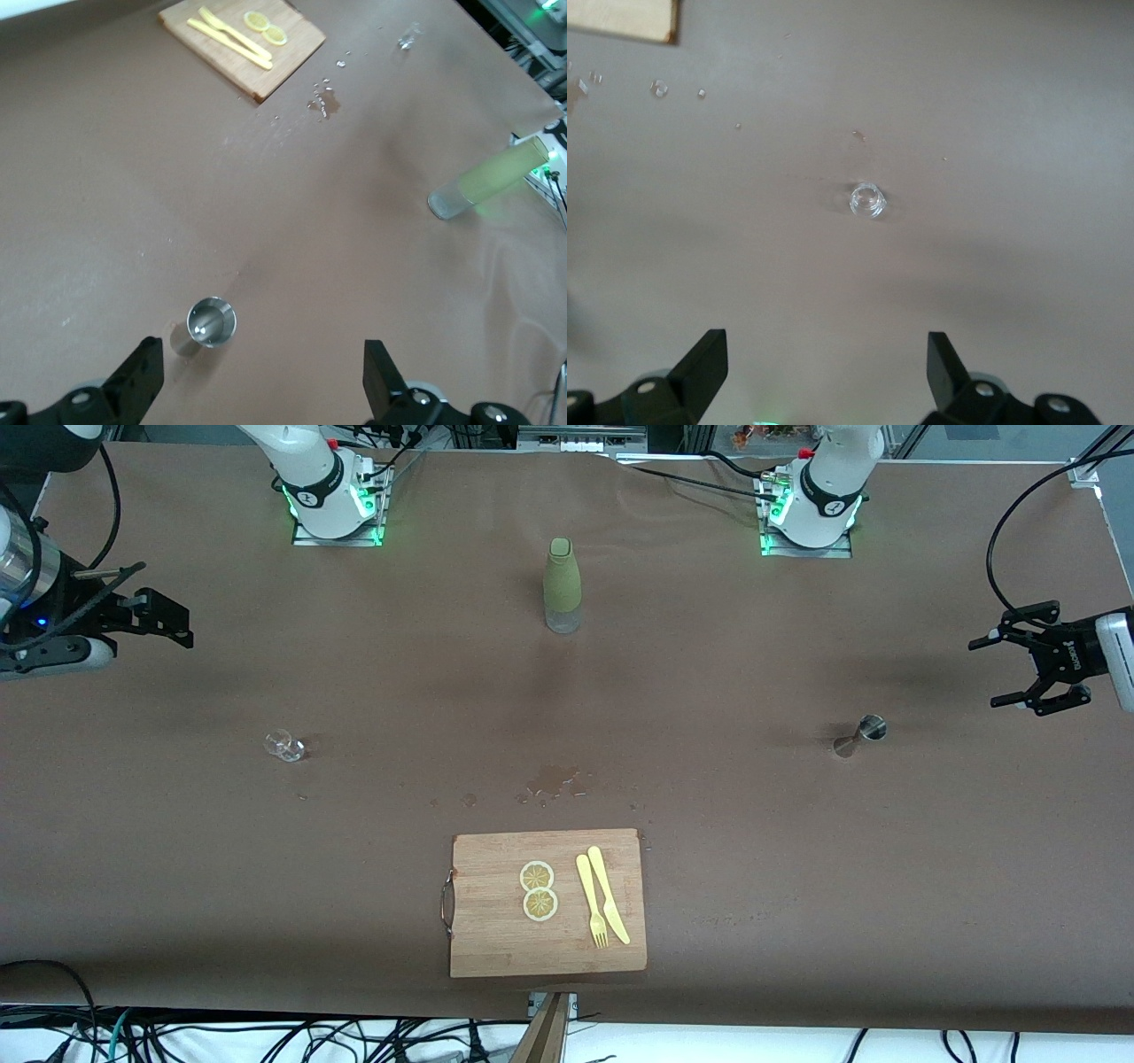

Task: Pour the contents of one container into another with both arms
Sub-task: 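Move the left gripper to the steel jigger while the right gripper approaches the beaker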

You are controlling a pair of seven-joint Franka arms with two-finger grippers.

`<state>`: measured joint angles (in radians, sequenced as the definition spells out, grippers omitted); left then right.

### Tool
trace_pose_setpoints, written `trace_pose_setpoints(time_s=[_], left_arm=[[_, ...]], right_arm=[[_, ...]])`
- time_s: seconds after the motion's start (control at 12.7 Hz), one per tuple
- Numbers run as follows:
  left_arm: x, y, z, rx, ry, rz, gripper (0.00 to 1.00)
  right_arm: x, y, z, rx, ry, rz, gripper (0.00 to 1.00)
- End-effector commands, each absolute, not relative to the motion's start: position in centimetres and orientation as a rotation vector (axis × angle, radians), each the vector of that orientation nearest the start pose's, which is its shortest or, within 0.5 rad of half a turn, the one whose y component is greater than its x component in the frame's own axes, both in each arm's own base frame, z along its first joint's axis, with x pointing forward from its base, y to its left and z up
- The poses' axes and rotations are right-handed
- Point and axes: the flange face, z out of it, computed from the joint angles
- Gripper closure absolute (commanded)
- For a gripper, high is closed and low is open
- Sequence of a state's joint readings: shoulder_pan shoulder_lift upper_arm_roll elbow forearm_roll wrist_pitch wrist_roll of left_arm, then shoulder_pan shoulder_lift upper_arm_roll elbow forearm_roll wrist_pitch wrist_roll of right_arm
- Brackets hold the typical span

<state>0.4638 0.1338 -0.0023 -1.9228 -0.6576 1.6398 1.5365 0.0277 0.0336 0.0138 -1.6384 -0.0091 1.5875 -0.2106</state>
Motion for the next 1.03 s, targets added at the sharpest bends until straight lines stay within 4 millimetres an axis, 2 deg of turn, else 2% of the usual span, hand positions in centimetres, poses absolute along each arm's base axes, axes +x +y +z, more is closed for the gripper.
trace_pose_setpoints(time_s=[0.0,0.16,0.39,0.55,0.63,0.95], left_arm=[[51.9,20.6,38.1,2.075,-1.137,0.548,0.01],[52.0,21.5,35.6,1.993,-1.183,0.646,0.0],[52.3,21.7,31.6,1.89,-1.211,0.762,0.0],[52.4,21.5,28.4,1.812,-1.246,0.846,0.0],[52.1,21.6,27.0,1.793,-1.247,0.864,0.0],[51.3,21.7,21.3,1.704,-1.264,0.965,0.0]], right_arm=[[56.5,1.5,56.9,-3.04,-0.701,0.16,0.0],[56.8,0.6,56.1,-2.965,-0.913,0.178,0.0],[57.5,-1.8,54.4,-2.804,-1.049,0.149,0.0],[58.1,-4.0,52.6,-2.676,-1.12,0.111,0.0],[58.4,-5.4,51.5,-2.608,-1.137,0.079,0.0],[59.6,-11.7,44.7,-2.327,-1.208,-0.078,0.0]])
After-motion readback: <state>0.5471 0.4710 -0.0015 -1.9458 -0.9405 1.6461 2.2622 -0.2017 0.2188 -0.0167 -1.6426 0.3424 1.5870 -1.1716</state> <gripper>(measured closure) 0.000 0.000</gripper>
